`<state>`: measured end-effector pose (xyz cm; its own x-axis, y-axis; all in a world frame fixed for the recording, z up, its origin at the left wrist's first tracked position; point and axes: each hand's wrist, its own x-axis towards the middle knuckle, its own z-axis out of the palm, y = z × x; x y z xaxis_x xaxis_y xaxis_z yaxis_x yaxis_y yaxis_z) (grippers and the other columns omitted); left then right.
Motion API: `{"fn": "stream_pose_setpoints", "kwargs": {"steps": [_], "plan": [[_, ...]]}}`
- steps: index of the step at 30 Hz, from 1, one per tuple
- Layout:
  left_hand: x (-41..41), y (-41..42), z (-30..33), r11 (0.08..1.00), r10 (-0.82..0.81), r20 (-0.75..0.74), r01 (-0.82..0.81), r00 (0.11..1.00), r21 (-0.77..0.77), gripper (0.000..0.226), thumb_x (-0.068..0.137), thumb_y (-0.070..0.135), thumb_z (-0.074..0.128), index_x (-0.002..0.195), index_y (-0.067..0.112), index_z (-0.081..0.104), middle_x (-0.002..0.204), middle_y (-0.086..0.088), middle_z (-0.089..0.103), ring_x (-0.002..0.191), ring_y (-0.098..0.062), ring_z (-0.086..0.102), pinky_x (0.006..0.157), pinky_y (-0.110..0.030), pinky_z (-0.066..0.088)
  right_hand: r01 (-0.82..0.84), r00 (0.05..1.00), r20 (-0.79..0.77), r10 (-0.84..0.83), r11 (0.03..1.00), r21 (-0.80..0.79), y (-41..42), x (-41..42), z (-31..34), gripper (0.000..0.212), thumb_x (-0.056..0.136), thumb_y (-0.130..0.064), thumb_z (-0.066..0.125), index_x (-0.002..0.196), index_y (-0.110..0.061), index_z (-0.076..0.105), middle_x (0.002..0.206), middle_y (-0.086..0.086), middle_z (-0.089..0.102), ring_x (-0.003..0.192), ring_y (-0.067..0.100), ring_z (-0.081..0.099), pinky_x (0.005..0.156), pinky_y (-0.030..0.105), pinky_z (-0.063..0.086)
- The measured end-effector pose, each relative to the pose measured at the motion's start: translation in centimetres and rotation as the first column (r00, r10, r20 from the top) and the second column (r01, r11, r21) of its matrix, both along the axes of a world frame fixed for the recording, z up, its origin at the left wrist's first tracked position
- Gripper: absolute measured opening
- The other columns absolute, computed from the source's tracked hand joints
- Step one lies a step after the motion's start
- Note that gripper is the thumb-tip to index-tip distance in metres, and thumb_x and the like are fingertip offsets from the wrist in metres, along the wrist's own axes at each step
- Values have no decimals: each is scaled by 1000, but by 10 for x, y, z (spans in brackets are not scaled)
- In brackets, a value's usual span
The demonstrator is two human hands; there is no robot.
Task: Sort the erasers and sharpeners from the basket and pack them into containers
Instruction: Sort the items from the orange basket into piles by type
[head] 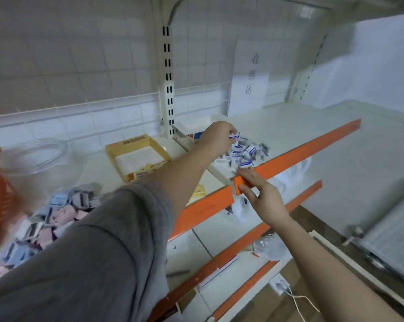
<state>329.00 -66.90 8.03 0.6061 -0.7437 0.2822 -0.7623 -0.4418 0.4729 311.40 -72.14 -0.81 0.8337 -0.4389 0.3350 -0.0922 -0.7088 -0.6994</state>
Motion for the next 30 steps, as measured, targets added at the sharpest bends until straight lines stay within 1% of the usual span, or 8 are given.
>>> {"fn": "stream_pose_setpoints", "kwargs": {"steps": [4,8,10,13,16,21,27,30], "plan": [[3,-9,-9,1000,0,-5,0,1000,19,29,85,19,67,115,19,66,117,-2,65,100,-20,62,85,-35,51,-18,1000,26,16,998,55,-2,1,-4,36,93,-19,58,129,-20,57,138,-5,52,133,20,43,113,34,30],[3,-1,-11,999,4,-72,-8,997,-45,31,82,20,71,112,18,67,110,-2,67,94,-19,65,84,-32,51,-25,998,62,22,998,60,-1,2,-6,37,92,-16,58,129,-18,56,137,-11,49,137,3,29,112,18,22],[2,13,-3,990,21,-119,-37,993,-135,26,83,23,70,108,16,69,108,-1,68,97,-17,64,87,-32,50,31,997,66,-36,997,66,1,3,-5,35,92,-17,59,127,-18,59,134,-9,53,132,4,38,110,19,28],[0,56,18,955,68,-201,-122,977,-269,19,88,17,62,105,14,70,102,0,69,90,-11,61,84,-23,49,210,965,141,-220,974,82,12,15,10,27,94,-19,56,119,-15,65,97,2,71,80,19,65,80,34,53],[-7,121,37,935,132,-199,-188,971,-301,18,90,18,59,104,19,70,101,7,66,80,2,56,63,-3,40,248,910,303,-284,957,152,36,38,43,23,93,-18,55,111,-12,69,86,-3,70,72,7,62,70,13,48],[-16,247,50,911,290,-125,-314,949,-269,17,90,20,59,102,21,71,96,11,65,80,2,56,66,-1,37,37,870,479,-112,986,164,113,84,99,15,92,-19,56,96,-14,70,76,-14,64,72,4,60,72,20,47],[-14,420,53,783,578,-9,-558,816,-274,15,89,18,60,97,23,72,91,7,68,79,-8,61,71,-15,41,-335,880,410,240,926,176,254,140,120,19,91,-22,59,76,-33,63,68,-6,67,69,10,67,73,31,52],[-9,500,48,741,652,33,-626,758,-243,14,89,18,60,95,25,71,85,8,67,67,-2,59,65,-11,41,-435,865,338,369,889,141,321,174,120,19,88,-21,62,72,-30,66,69,6,69,72,23,67,73,33,52]]}}
